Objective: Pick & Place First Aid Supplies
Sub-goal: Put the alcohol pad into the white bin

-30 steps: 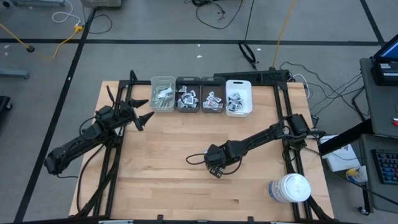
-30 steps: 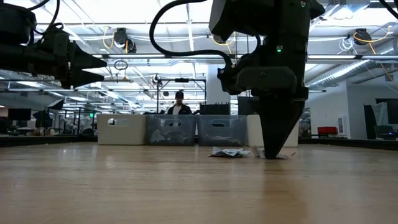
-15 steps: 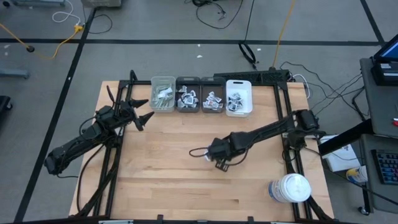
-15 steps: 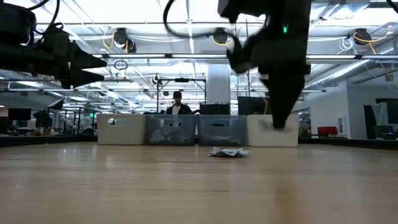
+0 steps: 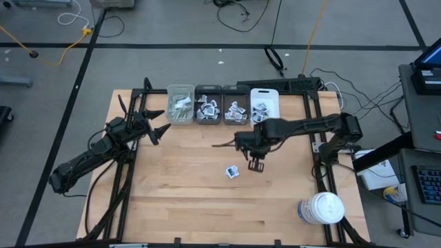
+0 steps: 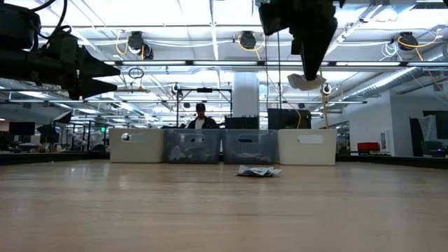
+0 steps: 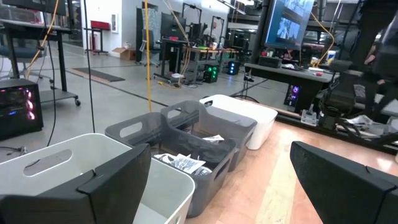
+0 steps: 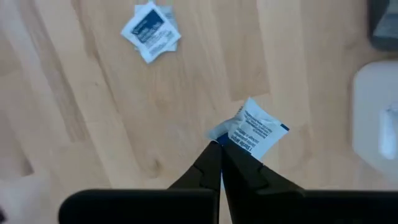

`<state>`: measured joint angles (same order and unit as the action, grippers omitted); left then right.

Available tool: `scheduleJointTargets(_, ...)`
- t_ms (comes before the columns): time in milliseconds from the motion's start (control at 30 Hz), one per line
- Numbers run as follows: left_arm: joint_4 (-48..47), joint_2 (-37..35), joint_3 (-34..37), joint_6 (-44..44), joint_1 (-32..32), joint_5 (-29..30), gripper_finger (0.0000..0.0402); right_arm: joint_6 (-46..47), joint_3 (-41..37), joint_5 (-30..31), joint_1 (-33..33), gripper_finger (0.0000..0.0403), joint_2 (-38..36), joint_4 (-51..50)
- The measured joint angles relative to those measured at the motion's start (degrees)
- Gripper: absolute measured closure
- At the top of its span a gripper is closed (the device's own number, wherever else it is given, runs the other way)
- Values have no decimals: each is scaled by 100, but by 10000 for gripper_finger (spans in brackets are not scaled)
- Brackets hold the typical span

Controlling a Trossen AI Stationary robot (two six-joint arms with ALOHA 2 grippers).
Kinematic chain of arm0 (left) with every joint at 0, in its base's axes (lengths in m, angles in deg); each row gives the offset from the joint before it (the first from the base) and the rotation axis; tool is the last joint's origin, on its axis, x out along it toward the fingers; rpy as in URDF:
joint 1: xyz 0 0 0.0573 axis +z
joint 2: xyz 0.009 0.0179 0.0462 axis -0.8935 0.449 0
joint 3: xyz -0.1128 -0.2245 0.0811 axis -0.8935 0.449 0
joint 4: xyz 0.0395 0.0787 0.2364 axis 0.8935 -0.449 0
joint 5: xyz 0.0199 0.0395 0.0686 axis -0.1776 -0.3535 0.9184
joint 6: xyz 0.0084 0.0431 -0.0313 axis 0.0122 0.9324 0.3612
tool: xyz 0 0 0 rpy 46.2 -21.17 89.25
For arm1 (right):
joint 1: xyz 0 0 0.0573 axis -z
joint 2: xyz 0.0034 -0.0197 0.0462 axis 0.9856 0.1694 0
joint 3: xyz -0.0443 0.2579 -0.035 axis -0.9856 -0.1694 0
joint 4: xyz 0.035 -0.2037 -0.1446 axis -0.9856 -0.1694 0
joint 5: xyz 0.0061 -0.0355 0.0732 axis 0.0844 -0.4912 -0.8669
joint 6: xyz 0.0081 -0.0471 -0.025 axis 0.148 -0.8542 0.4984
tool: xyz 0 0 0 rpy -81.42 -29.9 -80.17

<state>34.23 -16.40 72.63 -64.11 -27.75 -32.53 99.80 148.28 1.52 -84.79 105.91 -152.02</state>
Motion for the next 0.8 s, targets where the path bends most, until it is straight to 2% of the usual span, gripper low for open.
scheduleJointTargets(167,0,-1,0,0,2,0,9,-467,108,-1,497,402,2,-207)
scheduleJointTargets(367,0,0,-1,0,2,-1,9,-1016,111,469,1623,403,2,-346)
scheduleJointTargets(600,1,0,0,0,0,0,9,-1865,111,586,3032,403,2,-187)
scheduleJointTargets(700,0,0,0,0,0,-1,9,-2059,113,906,3538,403,2,31)
scheduleJointTargets(800,0,0,0,0,0,-2,9,-2038,115,891,3916,403,2,65)
